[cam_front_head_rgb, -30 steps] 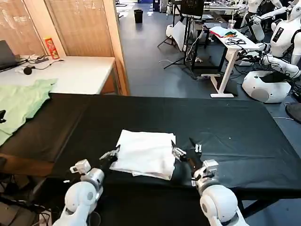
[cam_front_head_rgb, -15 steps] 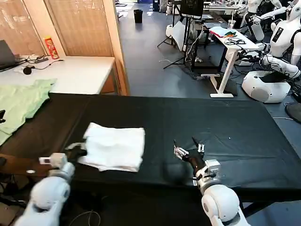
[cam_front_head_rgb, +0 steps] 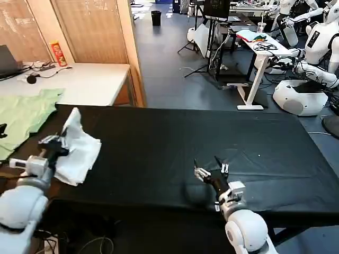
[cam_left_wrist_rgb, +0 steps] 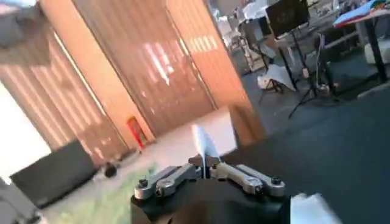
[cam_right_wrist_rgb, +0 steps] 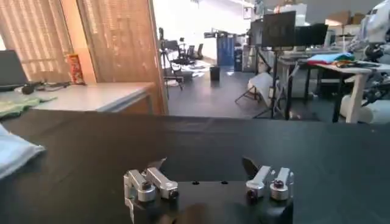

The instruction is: Fold and organize the clothes.

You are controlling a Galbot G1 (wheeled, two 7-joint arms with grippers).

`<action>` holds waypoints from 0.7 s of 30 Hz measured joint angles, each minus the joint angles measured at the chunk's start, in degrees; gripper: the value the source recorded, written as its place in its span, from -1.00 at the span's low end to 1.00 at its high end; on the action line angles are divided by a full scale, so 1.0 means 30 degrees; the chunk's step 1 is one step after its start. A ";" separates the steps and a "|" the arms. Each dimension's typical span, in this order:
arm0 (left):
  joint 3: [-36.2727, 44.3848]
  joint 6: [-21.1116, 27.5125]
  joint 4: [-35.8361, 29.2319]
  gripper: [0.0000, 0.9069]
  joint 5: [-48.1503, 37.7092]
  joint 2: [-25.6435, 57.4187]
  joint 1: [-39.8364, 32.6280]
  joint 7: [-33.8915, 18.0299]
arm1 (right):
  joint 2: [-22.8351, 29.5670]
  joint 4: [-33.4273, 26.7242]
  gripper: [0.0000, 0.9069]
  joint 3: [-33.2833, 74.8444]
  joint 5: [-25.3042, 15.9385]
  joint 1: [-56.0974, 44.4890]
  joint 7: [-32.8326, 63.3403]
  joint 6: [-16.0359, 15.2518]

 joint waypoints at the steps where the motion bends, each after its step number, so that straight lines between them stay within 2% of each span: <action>1: 0.0562 0.0058 -0.0220 -1.00 -0.0225 -0.0294 0.0032 -0.0101 | 0.0011 0.0037 0.94 0.0018 -0.0015 -0.0080 -0.0008 0.0000; 4: 0.2551 0.0450 -0.0575 -1.00 -0.1436 -0.1268 -0.0095 -0.0947 | 0.0039 0.0181 0.94 0.0152 0.0103 -0.0331 -0.0038 -0.0048; 8: 0.5341 0.0712 -0.0801 -1.00 -0.2960 -0.2889 -0.0574 -0.1850 | -0.0038 0.0414 0.94 0.0266 0.1344 -0.0469 -0.0064 -0.0798; 9: 0.5920 0.0580 -0.0757 0.94 -0.2927 -0.3327 -0.0764 -0.1853 | -0.0094 0.0505 0.94 0.0214 0.1712 -0.0527 -0.0160 -0.1042; 11: 0.7018 0.0171 -0.0516 0.94 -0.2441 -0.4305 -0.1170 -0.1629 | -0.0211 0.0644 0.94 0.0103 0.2031 -0.0646 -0.0428 -0.1363; 16: 0.8626 -0.0629 0.0002 0.94 -0.0515 -0.5869 -0.1487 0.0229 | -0.0482 0.0780 0.94 -0.0276 0.3246 -0.0735 -0.0668 -0.2185; 21: 0.8832 -0.1372 -0.0179 0.94 -0.0847 -0.5910 -0.1421 0.1166 | -0.0352 0.0297 0.94 -0.0861 0.4534 -0.0096 -0.0404 -0.2847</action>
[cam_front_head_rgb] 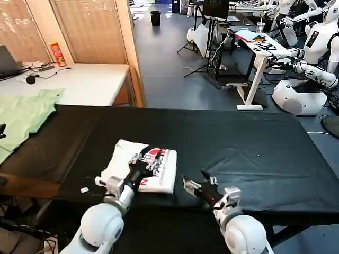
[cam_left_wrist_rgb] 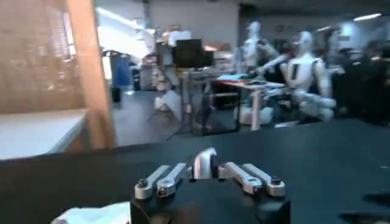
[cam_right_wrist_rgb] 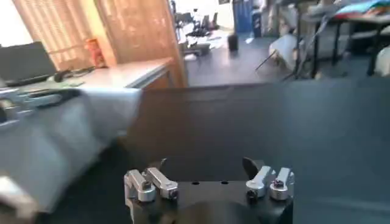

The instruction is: Fold and organize the clothes.

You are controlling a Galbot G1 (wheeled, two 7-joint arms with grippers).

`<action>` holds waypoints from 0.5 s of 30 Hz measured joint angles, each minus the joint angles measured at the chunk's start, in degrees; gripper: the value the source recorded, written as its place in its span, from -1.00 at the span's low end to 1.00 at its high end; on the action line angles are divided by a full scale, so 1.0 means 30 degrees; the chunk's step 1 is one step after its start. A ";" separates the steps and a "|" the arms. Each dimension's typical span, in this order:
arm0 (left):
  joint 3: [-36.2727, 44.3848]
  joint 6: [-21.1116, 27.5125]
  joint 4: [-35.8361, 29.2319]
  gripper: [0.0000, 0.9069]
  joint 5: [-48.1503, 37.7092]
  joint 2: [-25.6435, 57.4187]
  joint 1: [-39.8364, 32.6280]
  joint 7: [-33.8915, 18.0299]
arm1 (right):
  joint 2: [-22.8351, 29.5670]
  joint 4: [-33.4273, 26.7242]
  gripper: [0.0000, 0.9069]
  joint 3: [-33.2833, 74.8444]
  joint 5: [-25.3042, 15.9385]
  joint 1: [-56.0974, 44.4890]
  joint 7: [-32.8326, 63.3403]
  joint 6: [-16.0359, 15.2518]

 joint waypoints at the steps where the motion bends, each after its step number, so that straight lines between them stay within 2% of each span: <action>1: -0.0020 -0.0008 -0.0087 0.94 -0.0072 0.0066 0.0078 0.0054 | 0.0051 -0.0114 0.94 -0.0135 0.0110 0.0181 0.0080 -0.0047; 10: -0.0684 -0.0140 -0.0165 0.94 0.0245 0.0323 0.0827 -0.0076 | 0.1035 -0.2372 0.94 -0.1478 0.0677 0.2245 0.0894 -0.0110; 11: -0.0767 -0.0150 -0.0189 0.94 0.0289 0.0311 0.0940 -0.0093 | 0.1170 -0.2640 0.61 -0.1558 0.0687 0.2426 0.0928 -0.0072; 12: -0.0824 -0.0181 -0.0219 0.94 0.0337 0.0298 0.1032 -0.0098 | 0.1296 -0.2952 0.51 -0.1607 0.0688 0.2592 0.0977 -0.0035; 13: -0.0905 -0.0236 -0.0263 0.94 0.0436 0.0287 0.1144 -0.0100 | 0.1425 -0.3215 0.20 -0.1652 0.0715 0.2734 0.0985 -0.0024; 15: -0.1049 -0.0312 -0.0342 0.94 0.0572 0.0279 0.1347 -0.0098 | 0.1658 -0.3702 -0.16 -0.1709 0.0814 0.2965 0.1003 -0.0001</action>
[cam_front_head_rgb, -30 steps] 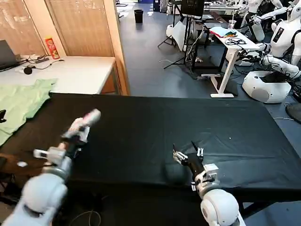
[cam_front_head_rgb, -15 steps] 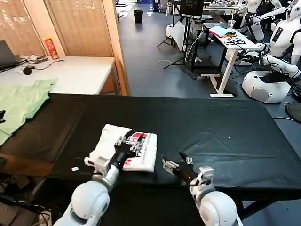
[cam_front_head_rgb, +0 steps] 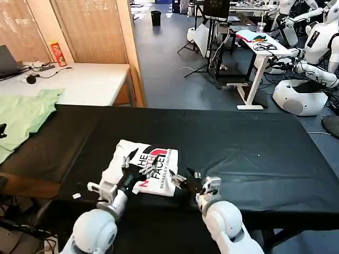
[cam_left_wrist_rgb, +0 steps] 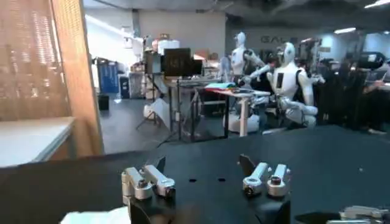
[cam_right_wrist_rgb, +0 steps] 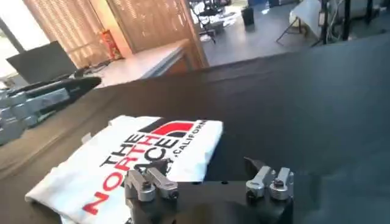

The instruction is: Fold and organize the clothes.

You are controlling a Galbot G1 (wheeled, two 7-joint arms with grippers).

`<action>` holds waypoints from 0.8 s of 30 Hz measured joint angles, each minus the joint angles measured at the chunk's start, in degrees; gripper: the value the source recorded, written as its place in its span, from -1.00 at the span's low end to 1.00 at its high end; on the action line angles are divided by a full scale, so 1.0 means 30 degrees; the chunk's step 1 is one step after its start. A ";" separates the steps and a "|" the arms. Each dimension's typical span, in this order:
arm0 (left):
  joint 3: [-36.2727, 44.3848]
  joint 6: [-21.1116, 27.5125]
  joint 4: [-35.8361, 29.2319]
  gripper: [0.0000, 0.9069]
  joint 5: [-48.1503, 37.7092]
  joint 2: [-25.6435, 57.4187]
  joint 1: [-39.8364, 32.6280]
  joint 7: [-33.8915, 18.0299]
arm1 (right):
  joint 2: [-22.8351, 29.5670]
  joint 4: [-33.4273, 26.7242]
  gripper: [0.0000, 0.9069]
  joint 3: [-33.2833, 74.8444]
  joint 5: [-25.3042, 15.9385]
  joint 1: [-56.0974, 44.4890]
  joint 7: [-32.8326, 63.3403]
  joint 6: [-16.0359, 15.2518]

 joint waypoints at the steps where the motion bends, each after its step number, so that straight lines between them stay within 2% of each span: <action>1: -0.0066 -0.0026 -0.0038 0.94 0.0032 -0.0003 0.0092 0.0000 | 0.0105 -0.0287 -0.57 -0.0011 0.0108 0.0081 0.0006 0.0007; 3: -0.0204 -0.0033 -0.0090 0.94 0.0036 0.0006 0.0239 -0.0003 | 0.0228 -0.0653 -0.87 -0.0034 0.0184 0.0161 0.0004 0.0046; 5: -0.0346 -0.0071 -0.0153 0.94 0.0036 0.0041 0.0406 -0.0010 | 0.0269 -0.0910 -0.91 -0.0017 0.0266 0.0247 -0.0011 0.0094; 12: -0.0688 -0.0200 -0.0177 0.94 0.0096 -0.0074 0.0785 -0.0058 | 0.0205 -0.1617 -0.98 0.0272 0.0744 0.0639 -0.0460 0.0190; 19: -0.1305 -0.0662 -0.0154 0.94 0.0084 -0.0071 0.1335 -0.0080 | -0.0872 -0.1958 -0.94 0.1701 0.1341 0.1550 -0.0737 0.0057; 20: -0.1395 -0.0711 -0.0067 0.94 0.0080 -0.0070 0.1393 -0.0097 | -0.1118 -0.2025 -0.78 0.2001 0.1360 0.1694 -0.0713 -0.0111; 21: -0.1444 -0.0749 -0.0003 0.94 0.0061 -0.0075 0.1438 -0.0124 | -0.1388 -0.2062 0.94 0.2313 0.1383 0.1782 -0.0695 -0.0343; 24: -0.1480 -0.1059 0.0181 0.94 -0.0123 -0.0083 0.1517 -0.0626 | -0.2274 -0.1876 0.94 0.3146 0.1475 0.1725 -0.0643 -0.0929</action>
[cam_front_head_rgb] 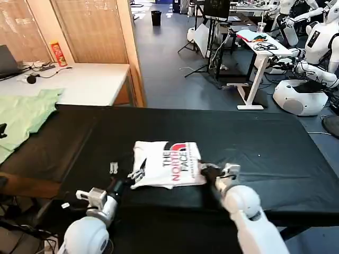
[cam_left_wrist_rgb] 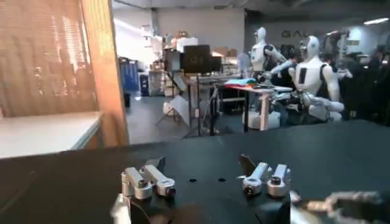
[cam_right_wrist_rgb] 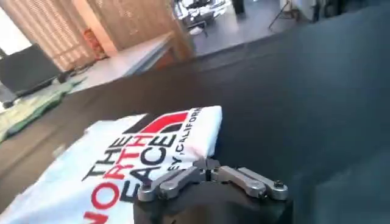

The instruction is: Fold and organize the clothes.

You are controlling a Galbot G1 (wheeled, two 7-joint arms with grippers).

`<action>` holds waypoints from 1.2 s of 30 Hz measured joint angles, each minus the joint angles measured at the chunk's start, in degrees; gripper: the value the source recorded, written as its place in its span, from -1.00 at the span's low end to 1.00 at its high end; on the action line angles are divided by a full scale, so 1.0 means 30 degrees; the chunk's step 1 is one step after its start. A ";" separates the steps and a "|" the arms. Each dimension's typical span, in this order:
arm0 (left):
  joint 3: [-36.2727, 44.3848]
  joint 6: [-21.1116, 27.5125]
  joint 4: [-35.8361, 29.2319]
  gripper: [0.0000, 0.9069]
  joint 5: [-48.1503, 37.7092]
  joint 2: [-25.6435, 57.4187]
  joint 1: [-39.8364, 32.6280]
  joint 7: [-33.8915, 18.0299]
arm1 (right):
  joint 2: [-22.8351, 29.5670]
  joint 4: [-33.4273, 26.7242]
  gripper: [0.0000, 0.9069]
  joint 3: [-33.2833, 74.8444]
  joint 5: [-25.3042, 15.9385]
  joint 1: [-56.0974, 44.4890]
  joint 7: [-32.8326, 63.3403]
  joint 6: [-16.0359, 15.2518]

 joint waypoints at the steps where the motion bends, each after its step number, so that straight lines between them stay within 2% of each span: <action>1: 0.0000 -0.0229 0.0066 0.94 -0.0034 0.0000 0.0038 -0.0082 | -0.0259 0.0215 0.94 0.0160 -0.0103 -0.0130 -0.0003 0.0011; 4: -0.0126 -0.0496 0.0248 0.94 -0.0428 0.0024 0.0217 -0.0399 | -0.0816 0.1003 0.94 0.0461 -0.0829 -0.0807 0.0040 0.0754; 6: -0.0271 -0.0737 0.0342 0.94 -0.0638 0.0116 0.0437 -0.0365 | -0.0965 0.1576 0.94 0.0476 -0.1653 -0.1352 0.0246 0.1720; 11: -0.0371 -0.1416 0.0612 0.94 -0.0605 0.0231 0.0938 -0.0954 | -0.1116 0.3046 0.94 0.0585 -0.4711 -0.3381 0.0995 0.5993; 14: -0.0398 -0.1391 0.0561 0.94 -0.0649 0.0362 0.1254 -0.1233 | -0.1196 0.3892 0.94 0.0827 -0.6320 -0.5050 0.1331 0.8138; 20: -0.0592 -0.1263 -0.0161 0.94 -0.0742 0.0857 0.2255 -0.2404 | -0.1286 0.5386 0.94 0.1141 -0.9158 -0.9014 0.2506 1.2033; 22: -0.0738 -0.1402 -0.0465 0.94 -0.0806 0.0989 0.2714 -0.2530 | -0.1400 0.5763 0.94 0.1170 -0.9676 -1.0231 0.2818 1.2845; 26: -0.1146 -0.1982 -0.0971 0.94 -0.0758 0.1320 0.3893 -0.2547 | -0.1819 0.6798 0.94 0.1382 -0.9781 -1.2741 0.3499 1.3130; 30: -0.1800 -0.3049 -0.1155 0.94 -0.0872 0.1632 0.5475 -0.2423 | -0.2150 0.7961 0.94 0.1742 -0.9523 -1.5027 0.4254 1.2708; 36: -0.2708 -0.3287 -0.1698 0.94 -0.1497 0.1975 0.7668 -0.2328 | -0.2173 0.9953 0.94 0.2468 -0.8318 -1.7566 0.5088 1.0663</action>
